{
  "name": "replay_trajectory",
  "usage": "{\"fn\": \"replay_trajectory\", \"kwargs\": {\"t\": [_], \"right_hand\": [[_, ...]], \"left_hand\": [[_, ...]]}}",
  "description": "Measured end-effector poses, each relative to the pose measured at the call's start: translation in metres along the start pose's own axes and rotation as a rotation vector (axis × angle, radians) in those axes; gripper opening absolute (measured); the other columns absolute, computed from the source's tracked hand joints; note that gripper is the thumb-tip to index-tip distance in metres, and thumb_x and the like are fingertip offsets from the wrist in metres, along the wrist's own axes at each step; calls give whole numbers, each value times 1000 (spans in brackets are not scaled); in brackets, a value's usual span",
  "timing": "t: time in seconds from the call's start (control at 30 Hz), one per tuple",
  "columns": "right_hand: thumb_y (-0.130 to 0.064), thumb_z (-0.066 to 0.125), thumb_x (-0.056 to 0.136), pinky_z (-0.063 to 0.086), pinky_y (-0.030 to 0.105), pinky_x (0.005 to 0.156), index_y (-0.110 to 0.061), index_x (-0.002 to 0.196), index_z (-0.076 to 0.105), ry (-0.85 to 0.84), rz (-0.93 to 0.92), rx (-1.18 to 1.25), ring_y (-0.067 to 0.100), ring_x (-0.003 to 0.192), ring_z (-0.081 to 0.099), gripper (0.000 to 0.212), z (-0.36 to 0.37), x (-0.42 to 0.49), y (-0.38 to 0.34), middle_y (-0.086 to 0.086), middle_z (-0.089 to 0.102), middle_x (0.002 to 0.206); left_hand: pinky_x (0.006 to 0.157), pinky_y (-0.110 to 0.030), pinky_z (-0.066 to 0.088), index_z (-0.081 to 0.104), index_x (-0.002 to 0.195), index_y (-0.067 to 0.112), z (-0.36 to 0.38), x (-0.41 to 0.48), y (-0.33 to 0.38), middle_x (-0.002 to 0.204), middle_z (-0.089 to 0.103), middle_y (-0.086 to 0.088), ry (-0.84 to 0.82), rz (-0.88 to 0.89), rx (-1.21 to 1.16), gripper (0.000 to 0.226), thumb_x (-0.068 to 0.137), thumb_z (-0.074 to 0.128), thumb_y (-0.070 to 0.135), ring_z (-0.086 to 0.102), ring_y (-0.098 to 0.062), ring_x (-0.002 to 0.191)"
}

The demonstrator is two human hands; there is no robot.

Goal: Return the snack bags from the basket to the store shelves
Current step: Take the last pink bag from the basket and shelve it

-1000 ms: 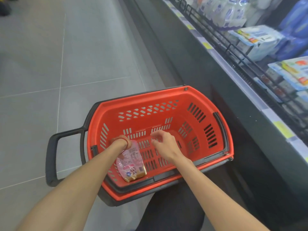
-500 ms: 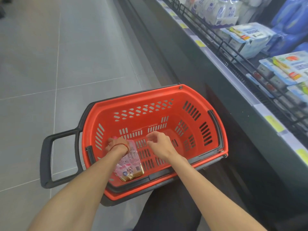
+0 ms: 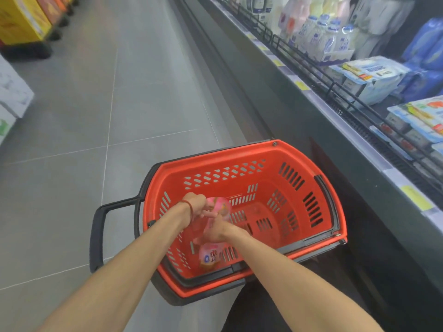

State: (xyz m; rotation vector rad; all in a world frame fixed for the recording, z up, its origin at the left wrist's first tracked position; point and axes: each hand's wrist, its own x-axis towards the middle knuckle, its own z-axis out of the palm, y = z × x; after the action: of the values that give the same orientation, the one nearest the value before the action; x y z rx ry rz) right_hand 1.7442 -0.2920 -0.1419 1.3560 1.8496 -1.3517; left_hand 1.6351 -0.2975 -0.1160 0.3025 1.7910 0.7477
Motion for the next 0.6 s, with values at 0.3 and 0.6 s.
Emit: {"fn": "replay_trajectory", "kwargs": {"t": [0.3, 0.6], "right_hand": [[-19, 46, 99, 48, 41, 104, -15, 152, 36, 397, -88, 389, 37, 126, 57, 54, -19, 7, 16, 17, 60, 137], [1, 35, 90, 46, 32, 78, -5, 119, 63, 480, -139, 575, 29, 104, 60, 41, -55, -12, 44, 14, 66, 114]], "left_hand": [[36, -16, 36, 73, 100, 0, 18, -35, 24, 93, 76, -9, -79, 32, -10, 27, 86, 51, -4, 73, -13, 62], [87, -31, 52, 55, 130, 12, 15, -17, 15, 119, 66, -5, 103, 255, 9, 42, 89, 57, 2, 65, -18, 101]]}}
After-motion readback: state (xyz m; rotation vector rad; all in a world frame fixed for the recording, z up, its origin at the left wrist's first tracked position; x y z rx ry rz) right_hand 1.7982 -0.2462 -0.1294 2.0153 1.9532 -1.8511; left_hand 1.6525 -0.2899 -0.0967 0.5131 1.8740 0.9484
